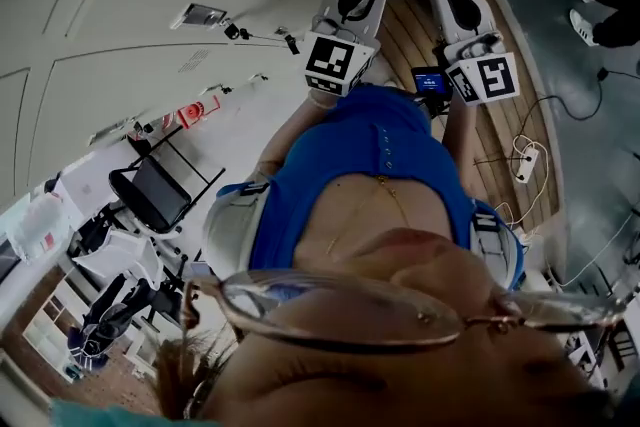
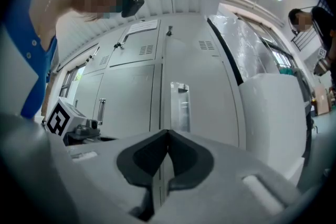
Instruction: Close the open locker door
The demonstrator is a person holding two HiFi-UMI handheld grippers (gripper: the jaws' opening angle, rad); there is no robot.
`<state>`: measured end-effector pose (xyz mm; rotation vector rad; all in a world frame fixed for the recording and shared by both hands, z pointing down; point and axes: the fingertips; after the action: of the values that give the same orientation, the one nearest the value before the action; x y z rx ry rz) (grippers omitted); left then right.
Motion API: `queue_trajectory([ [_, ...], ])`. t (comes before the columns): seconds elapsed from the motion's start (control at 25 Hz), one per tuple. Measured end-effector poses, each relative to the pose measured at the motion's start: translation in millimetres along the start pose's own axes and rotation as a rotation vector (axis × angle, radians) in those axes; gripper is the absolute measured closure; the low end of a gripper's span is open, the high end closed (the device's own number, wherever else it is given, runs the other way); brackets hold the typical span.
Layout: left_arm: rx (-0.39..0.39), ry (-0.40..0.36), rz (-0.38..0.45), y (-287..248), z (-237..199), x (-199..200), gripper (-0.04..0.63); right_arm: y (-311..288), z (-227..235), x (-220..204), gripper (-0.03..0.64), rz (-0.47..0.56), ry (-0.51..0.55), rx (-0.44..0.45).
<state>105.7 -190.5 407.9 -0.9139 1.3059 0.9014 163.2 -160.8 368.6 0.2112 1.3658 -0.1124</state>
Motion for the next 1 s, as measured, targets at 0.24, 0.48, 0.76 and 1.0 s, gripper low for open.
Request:
queue_trajectory([
  [0.24,-0.069,0.003,0.001,2,-9,-6,0.601,-3,10,9,0.56,0.028,-0.048,0.042],
  [0.48,-0.054,0.018,-0.022,6,-18,-18,0.601,-15,9,7,0.528,0.024,-0.035,0.114],
  [0.76,0.034,0.027,-0.025,0,-22,-9,0.601,-26,2,19,0.5,0.003,-0.036,0.285],
  [1.0,0.125,0.024,-0.025,2,-27,-2,0.601,-40,-5,15,0.5,-0.039,0.004,0.378],
])
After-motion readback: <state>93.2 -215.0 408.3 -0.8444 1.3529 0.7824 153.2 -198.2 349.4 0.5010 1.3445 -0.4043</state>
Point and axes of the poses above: the fingertips, and each gripper's own axes: y backward along the fingers, z to its right, x out of its top, and after that the axes turned 10 degrees about -y, right-handed
